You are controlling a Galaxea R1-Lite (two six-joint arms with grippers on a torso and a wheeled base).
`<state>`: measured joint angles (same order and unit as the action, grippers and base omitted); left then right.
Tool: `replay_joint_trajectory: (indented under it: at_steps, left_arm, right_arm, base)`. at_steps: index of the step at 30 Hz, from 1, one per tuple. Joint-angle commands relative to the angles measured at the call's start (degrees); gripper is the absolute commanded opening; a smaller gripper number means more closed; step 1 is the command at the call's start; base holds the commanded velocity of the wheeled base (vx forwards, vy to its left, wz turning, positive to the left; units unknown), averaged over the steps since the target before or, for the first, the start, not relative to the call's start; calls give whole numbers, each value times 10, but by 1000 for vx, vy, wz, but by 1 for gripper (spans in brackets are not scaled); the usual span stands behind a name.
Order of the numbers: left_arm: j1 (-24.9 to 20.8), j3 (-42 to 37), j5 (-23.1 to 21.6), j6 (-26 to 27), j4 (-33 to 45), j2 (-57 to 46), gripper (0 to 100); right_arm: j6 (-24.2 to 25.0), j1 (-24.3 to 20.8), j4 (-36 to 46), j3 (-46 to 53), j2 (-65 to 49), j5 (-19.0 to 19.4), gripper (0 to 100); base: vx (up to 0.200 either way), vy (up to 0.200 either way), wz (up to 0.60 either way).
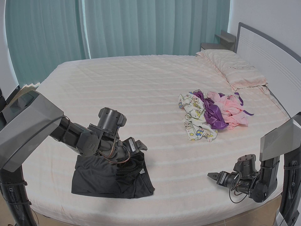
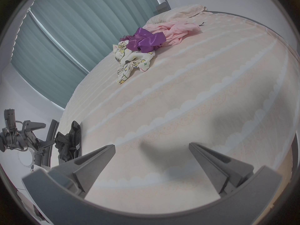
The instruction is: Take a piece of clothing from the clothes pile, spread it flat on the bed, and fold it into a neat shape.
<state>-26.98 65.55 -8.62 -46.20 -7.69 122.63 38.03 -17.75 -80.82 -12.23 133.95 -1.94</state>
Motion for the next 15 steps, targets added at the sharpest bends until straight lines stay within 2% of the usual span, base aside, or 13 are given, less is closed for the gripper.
replay_joint_trajectory:
  at_steps: [1,8,10,14,15]
  left_arm:
    - [-3,-2,-3,-16,-2,-29,100]
    - [2,-4,-11,-62,-4,-83,100]
    - [10,-32,-28,-64,-2,-107,100]
    - [26,-94,-34,-63,-4,-133,100]
    - [29,-111,-36,-64,-4,-138,100]
  right_arm:
    - [-1,0,0,0,1,0,100]
    - [0,0,0,1,4,0,100]
    - [0,0,0,1,5,0,100]
    - [0,-1,0,0,5,0,100]
    - [0,0,0,0,5,1,100]
  base:
    - [0,0,0]
    - [0,0,0]
    - [0,0,0]
    - [0,0,0]
    - [-200,0,0]
